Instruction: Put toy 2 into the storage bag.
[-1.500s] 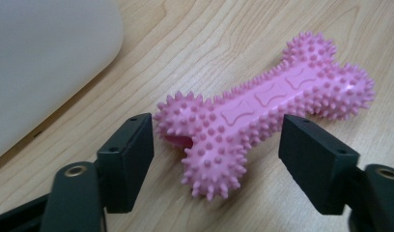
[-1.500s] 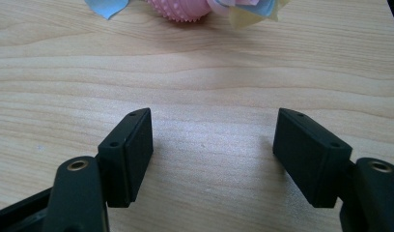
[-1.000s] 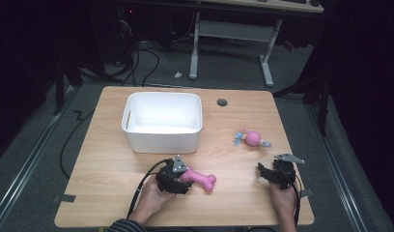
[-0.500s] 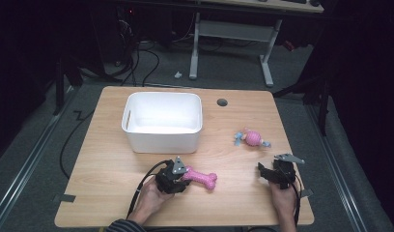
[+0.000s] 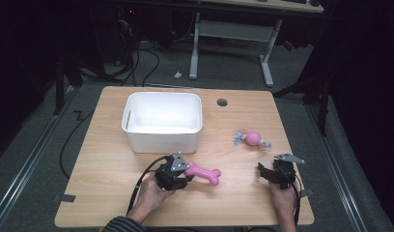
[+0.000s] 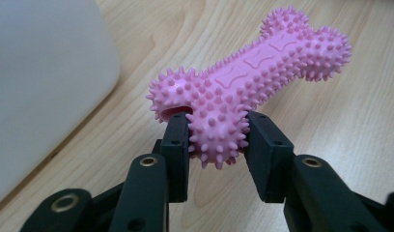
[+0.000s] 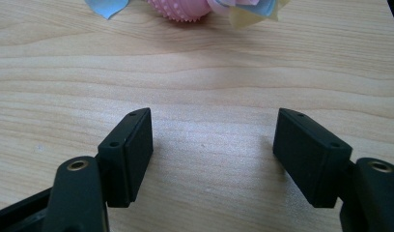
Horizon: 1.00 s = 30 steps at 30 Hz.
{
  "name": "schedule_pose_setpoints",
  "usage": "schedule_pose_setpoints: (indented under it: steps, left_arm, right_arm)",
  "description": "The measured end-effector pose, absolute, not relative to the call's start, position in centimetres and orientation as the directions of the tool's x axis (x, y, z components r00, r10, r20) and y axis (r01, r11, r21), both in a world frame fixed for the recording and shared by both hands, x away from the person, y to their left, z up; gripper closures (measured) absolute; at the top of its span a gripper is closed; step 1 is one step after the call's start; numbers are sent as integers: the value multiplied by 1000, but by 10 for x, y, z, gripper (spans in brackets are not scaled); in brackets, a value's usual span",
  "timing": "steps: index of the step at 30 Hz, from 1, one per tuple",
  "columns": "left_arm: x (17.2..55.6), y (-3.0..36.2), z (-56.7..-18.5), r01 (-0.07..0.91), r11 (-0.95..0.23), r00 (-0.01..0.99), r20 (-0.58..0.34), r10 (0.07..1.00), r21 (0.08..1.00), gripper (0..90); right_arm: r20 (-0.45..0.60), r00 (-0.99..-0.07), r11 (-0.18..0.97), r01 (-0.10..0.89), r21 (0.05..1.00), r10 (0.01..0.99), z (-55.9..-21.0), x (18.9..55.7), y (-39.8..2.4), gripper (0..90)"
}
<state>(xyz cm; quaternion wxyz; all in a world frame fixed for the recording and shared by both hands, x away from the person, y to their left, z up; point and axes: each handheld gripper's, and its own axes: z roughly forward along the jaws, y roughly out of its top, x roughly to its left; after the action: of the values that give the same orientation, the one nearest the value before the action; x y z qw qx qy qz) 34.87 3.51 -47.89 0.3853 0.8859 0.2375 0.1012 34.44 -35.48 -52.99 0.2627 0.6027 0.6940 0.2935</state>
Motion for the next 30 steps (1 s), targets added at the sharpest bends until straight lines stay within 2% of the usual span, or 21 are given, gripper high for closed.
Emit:
schedule_pose_setpoints:
  steps: [30]
  left_arm:
    - [360,65,-418,331,-500,839,-7,544,800,639]
  right_arm:
    - [-10,-136,101,682,724,991,-530,344,-355,305]
